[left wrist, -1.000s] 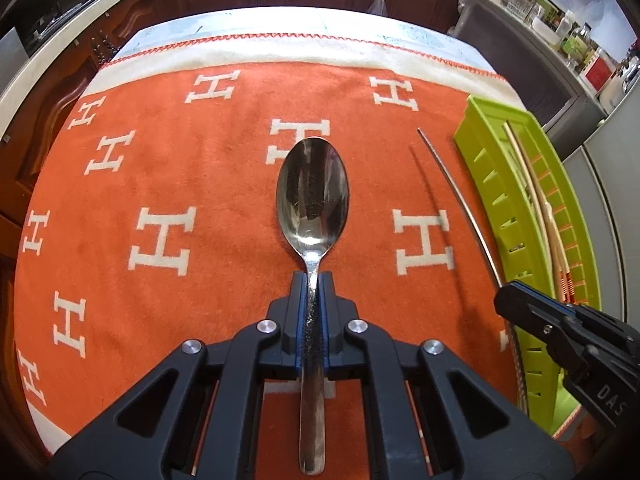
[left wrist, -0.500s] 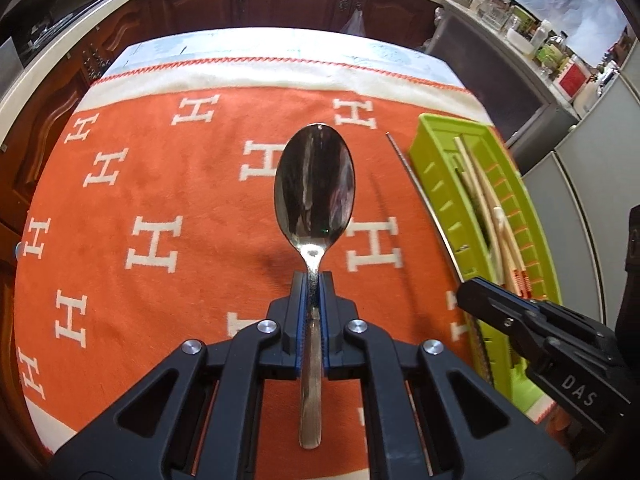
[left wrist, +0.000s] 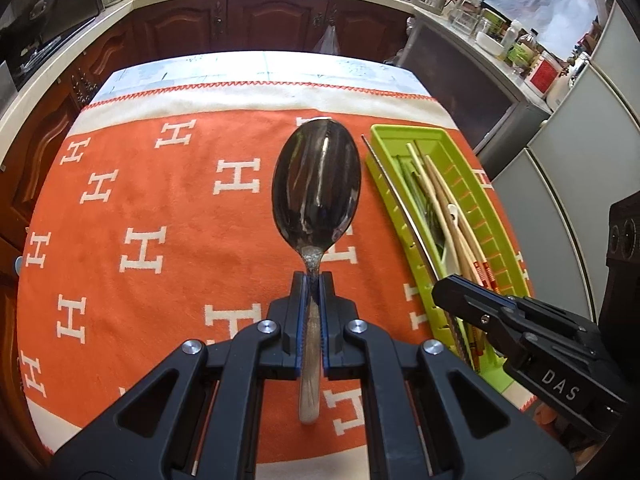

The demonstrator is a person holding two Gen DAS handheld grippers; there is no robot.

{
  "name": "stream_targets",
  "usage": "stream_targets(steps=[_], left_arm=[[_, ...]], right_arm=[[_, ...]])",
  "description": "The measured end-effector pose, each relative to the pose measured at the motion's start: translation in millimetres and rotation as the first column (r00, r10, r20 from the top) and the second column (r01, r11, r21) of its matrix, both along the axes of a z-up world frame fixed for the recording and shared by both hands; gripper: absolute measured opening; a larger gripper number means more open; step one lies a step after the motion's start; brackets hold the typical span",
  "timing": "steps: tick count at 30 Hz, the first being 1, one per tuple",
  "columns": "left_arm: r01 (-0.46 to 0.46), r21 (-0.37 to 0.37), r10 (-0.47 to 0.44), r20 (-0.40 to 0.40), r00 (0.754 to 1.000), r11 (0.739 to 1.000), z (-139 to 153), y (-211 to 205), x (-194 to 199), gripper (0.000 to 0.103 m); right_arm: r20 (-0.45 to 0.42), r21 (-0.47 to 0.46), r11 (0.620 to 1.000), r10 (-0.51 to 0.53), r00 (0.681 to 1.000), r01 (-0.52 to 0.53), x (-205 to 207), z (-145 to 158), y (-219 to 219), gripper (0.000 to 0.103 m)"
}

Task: Organize utensils
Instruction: 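Carry the steel spoon with the left tool while the right tool carries the steel chopstick to the tray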

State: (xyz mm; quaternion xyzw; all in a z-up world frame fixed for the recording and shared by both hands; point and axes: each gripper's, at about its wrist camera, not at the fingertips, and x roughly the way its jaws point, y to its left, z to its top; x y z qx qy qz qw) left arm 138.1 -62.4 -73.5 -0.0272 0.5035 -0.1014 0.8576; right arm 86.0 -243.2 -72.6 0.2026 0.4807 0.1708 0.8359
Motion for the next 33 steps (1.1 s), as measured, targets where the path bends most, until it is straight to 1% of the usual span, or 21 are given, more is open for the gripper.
stream_targets(steps=[18,26,33], left_arm=[[0.057,0.001,-0.057,0.083,0.995,0.998,33.2,-12.8,-32.8,0.004],[0.072,0.002,-0.072,0.117,0.991,0.997,47.2,-17.6,-42.6,0.003],[0.106,0.01,-0.106,0.15,0.983,0.994,64.6,-26.6,-51.0,0.003]], right_arm=[[0.062,0.008,1.0,0.026,0.998,-0.026,-17.4,15.5,2.5,0.005],[0.09,0.005,1.0,0.021,0.996,-0.021,-27.7,25.9,-1.6,0.005],[0.121,0.003,1.0,0.007,0.993,-0.007,-36.2,38.1,-9.6,0.005]])
